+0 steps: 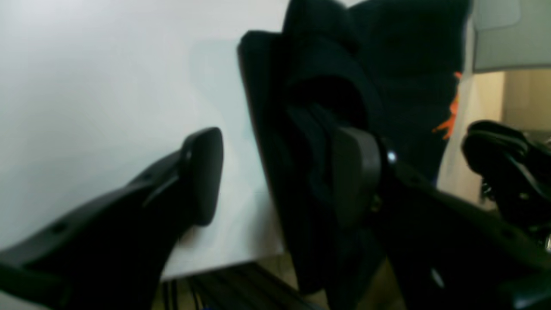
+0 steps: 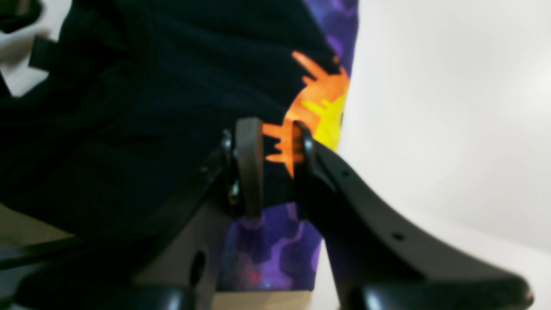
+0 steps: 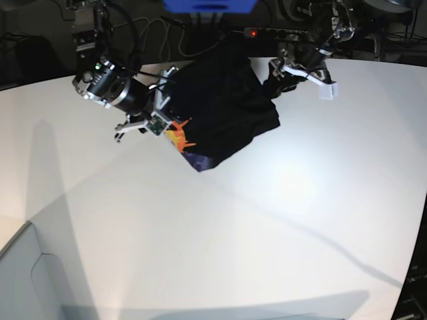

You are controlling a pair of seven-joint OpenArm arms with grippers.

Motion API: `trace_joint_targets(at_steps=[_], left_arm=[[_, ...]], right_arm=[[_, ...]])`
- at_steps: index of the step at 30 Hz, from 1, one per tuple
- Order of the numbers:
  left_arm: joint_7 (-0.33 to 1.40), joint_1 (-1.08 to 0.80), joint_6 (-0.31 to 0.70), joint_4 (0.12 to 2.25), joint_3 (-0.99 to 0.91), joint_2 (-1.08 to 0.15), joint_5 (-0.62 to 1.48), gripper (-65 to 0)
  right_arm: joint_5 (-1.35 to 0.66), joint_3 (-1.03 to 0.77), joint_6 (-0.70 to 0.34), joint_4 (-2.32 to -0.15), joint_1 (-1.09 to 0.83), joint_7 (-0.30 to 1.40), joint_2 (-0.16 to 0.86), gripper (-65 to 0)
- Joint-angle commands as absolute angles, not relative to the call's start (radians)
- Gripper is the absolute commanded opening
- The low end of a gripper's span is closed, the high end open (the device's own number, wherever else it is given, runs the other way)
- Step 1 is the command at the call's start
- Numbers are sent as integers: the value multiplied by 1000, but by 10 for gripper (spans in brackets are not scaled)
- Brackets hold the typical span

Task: Fold the T-shirt properly
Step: 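Move the left gripper down to the bundle's edge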

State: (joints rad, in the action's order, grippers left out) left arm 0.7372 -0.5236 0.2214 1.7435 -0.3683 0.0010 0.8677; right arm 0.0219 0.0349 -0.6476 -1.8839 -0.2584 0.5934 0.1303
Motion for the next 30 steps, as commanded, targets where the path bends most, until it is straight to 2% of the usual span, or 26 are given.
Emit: trace_joint_targets(at_steps=[1, 11, 13, 23, 30], left_arm=[[731, -521, 234, 1742, -352, -2, 885, -263], [731, -512, 234, 1724, -259, -4, 885, -266], [731, -499, 234, 1724, -242, -4, 885, -283], [731, -470, 229, 1638, -236, -5, 885, -639], [740, -435, 225, 1627, -231, -74, 883, -650]], right_arm=[[2, 33, -657, -1902, -260, 570, 134, -558], [5, 36, -657, -1902, -282, 570, 134, -558], [5, 36, -657, -1902, -283, 570, 134, -558], [8, 33, -657, -1923, -308, 570, 137, -558], [7, 30, -657, -1925, -309, 570, 170, -558]])
